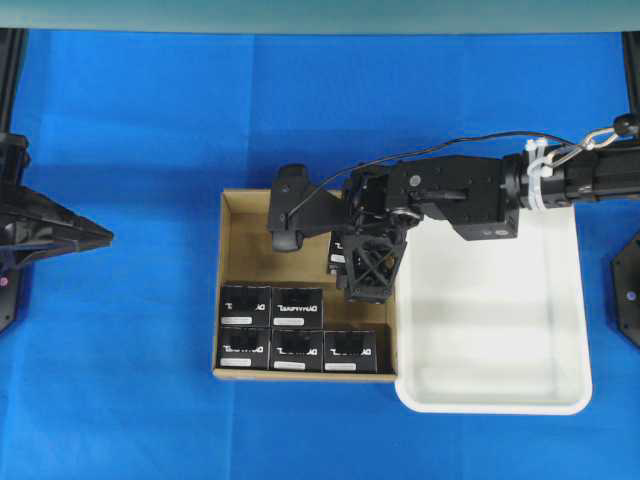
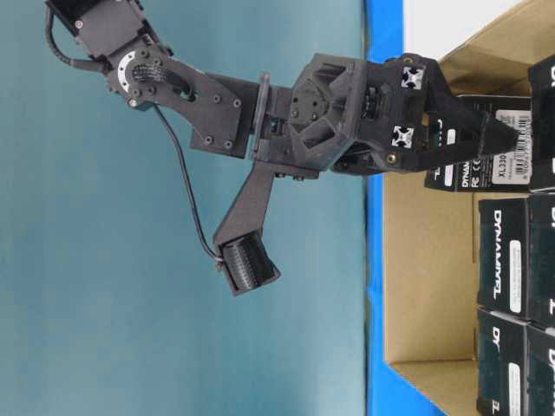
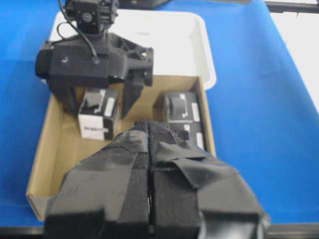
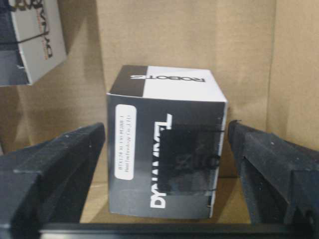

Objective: Pick the box from inside the cardboard box.

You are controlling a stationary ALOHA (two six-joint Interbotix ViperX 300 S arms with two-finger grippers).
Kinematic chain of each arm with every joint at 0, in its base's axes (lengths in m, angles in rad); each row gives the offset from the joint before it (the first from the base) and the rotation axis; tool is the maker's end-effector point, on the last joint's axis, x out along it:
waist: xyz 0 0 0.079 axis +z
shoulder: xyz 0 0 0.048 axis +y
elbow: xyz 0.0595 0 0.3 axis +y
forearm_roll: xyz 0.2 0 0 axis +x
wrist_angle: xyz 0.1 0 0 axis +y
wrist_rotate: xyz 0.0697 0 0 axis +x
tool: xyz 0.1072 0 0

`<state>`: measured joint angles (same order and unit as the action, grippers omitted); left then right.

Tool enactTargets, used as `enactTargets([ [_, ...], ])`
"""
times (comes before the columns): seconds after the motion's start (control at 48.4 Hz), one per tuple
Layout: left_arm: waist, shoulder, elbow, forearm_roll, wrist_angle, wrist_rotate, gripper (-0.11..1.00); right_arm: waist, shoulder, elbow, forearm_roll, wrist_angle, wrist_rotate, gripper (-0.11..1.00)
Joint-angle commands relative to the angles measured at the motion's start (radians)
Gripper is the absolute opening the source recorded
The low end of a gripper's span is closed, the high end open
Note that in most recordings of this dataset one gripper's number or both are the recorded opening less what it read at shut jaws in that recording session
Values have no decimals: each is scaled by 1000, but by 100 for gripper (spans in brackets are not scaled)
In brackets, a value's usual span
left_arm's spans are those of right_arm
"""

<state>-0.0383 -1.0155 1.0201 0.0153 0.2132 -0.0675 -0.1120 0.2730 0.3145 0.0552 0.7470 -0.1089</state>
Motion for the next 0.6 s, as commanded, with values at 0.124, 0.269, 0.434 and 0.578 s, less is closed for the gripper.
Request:
enactTargets([
  [0.124, 0, 6, -28, 3, -5, -3, -7, 26, 3, -3, 3, -5, -2, 71],
  [0.269, 0, 3, -28, 3, -5, -3, -7, 26, 3, -8, 3, 5, 0, 63],
  [0.434, 0, 3, -28, 3, -5, -3, -7, 21, -23, -37, 3, 44, 0, 63],
  [0.578, 0, 2, -35, 3, -5, -6, -7, 8, -77, -109, 3, 161, -2, 63],
])
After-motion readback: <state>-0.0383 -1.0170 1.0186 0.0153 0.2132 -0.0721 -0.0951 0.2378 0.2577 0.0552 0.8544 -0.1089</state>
